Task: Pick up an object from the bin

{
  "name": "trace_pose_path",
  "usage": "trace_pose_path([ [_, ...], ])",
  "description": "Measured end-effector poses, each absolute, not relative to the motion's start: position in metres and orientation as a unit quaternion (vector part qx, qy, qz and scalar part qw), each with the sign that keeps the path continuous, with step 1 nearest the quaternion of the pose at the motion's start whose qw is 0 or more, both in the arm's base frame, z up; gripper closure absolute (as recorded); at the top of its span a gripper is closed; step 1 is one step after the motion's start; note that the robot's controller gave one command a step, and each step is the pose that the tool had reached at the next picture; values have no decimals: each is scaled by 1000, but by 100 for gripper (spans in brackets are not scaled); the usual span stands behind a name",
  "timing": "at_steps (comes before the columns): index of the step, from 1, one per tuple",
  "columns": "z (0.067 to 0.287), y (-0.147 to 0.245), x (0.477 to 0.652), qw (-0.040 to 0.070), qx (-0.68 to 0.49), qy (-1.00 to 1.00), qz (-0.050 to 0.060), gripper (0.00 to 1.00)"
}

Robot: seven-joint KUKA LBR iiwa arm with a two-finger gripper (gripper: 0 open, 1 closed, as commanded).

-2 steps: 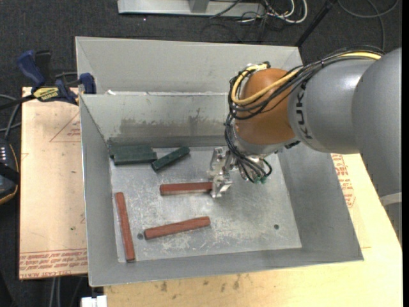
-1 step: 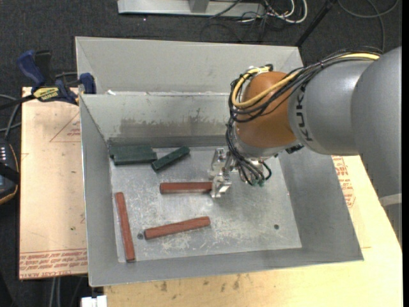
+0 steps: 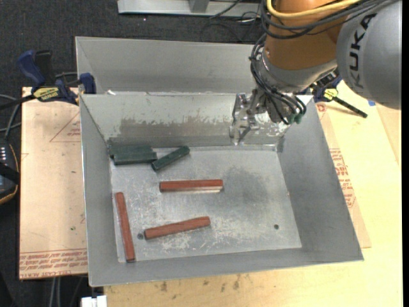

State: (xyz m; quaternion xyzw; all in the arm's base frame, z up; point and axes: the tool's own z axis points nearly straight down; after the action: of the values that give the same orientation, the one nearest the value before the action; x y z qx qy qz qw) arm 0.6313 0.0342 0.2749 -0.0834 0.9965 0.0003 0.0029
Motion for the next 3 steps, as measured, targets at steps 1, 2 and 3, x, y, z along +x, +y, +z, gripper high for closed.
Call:
trace_pose_path([
  [1, 275, 34, 633, 2, -84, 996, 0, 100],
  [2, 169, 44, 637, -1, -117, 993, 1, 0],
  [3, 172, 44, 638, 1, -117, 993, 1, 0],
])
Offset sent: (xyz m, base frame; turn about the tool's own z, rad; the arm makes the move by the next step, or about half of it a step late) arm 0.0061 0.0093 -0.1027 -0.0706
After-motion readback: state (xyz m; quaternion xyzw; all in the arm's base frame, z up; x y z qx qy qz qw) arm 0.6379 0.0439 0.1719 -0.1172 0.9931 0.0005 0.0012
